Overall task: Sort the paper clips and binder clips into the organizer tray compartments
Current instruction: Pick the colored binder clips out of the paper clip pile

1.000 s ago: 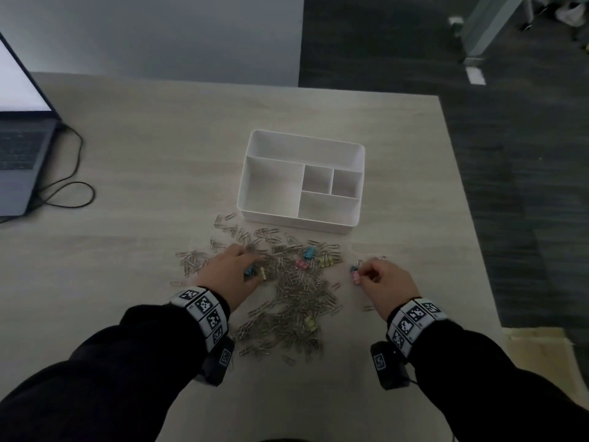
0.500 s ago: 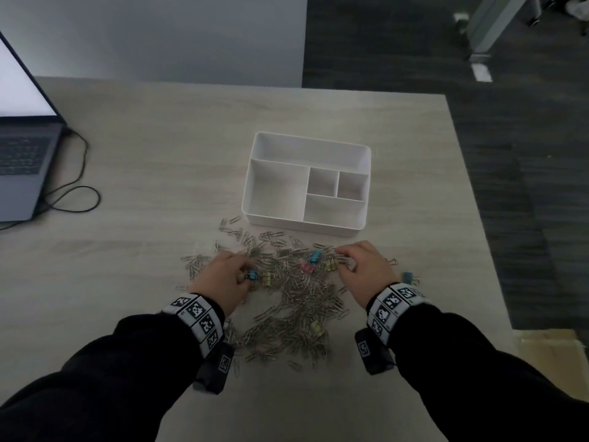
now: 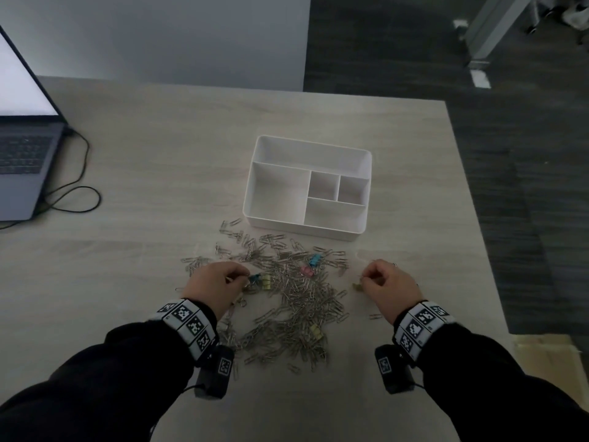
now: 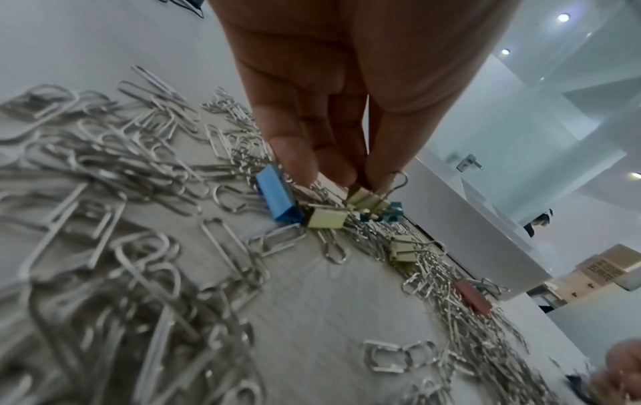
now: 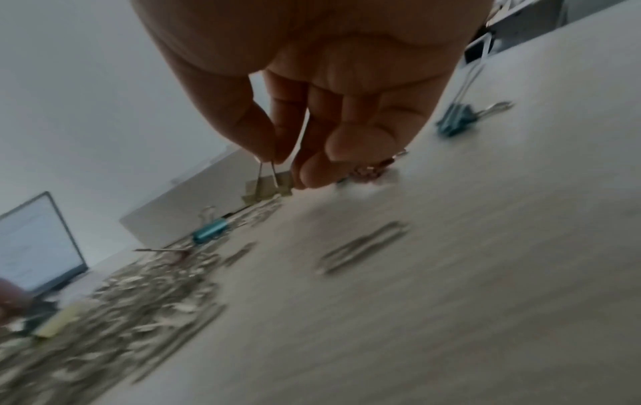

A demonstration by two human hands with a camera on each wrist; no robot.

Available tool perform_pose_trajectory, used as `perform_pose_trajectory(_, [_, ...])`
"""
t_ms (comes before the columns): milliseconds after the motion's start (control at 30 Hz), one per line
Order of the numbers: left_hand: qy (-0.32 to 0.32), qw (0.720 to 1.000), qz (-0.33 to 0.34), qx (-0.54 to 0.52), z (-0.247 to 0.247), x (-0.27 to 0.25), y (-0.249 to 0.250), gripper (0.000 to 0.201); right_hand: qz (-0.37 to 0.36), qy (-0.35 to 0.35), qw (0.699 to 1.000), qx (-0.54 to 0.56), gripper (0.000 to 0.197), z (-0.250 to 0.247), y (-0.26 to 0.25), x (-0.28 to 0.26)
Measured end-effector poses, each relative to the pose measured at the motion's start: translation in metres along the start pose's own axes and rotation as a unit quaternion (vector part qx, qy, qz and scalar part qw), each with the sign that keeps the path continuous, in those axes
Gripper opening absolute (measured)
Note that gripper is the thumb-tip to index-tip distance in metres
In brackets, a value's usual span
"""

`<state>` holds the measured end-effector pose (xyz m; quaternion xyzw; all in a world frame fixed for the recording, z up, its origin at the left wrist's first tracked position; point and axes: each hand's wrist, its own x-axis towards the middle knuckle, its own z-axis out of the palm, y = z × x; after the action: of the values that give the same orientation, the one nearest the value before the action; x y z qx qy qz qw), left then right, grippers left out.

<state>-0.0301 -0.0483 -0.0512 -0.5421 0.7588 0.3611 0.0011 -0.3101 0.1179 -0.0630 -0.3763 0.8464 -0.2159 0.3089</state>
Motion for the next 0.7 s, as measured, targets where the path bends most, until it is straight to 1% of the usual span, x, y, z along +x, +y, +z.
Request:
perform_pose_trajectory(100, [0.0,0.998,-0.038,-0.057,-0.001,0.0,-0.001,0.008,0.019,0.021,0.998,-0.059,0.007,-0.007,0.013,0.007])
perform_pose_trajectory(167, [-0.002,0.988,-0.076,-0.138,-0.003,-0.001,0.001,0.007,0.013,0.041,0.997,-0.062,0.007,-0.009,0.015,0.01])
perform_pose_trajectory(233, [0.001,0.976,-0.096,-0.194,-0.005,-0.005,0.006,0.01,-0.008,0.053,0.997,-0.058,0.011,-0.007,0.009,0.012])
perform_pose_trajectory(300, [0.004,0.969,-0.102,-0.225,-0.005,-0.006,0.011,0.01,-0.057,0.035,0.995,-0.069,0.014,0.0,-0.005,0.014])
perform_pose_trajectory(367, [0.003,0.96,-0.111,-0.256,-0.006,-0.008,0.014,0.009,-0.113,-0.004,0.99,-0.085,0.016,0.009,-0.023,0.016])
perform_pose_trajectory(433, [-0.002,0.954,-0.118,-0.275,-0.005,-0.01,0.014,0.009,-0.144,-0.034,0.985,-0.089,0.022,0.018,-0.04,0.021])
perform_pose_trajectory(533, [-0.019,0.949,-0.122,-0.292,-0.003,-0.013,0.014,0.006,-0.146,-0.069,0.981,-0.107,0.03,0.029,-0.056,0.029])
perform_pose_trajectory(633, [-0.034,0.941,-0.127,-0.311,-0.001,-0.015,0.017,0.002,-0.143,-0.084,0.975,-0.149,0.025,0.032,-0.063,0.032])
perform_pose_trajectory(700, [-0.039,0.939,-0.125,-0.318,0.0,-0.016,0.018,0.002,-0.142,-0.075,0.978,-0.133,0.021,0.029,-0.064,0.028])
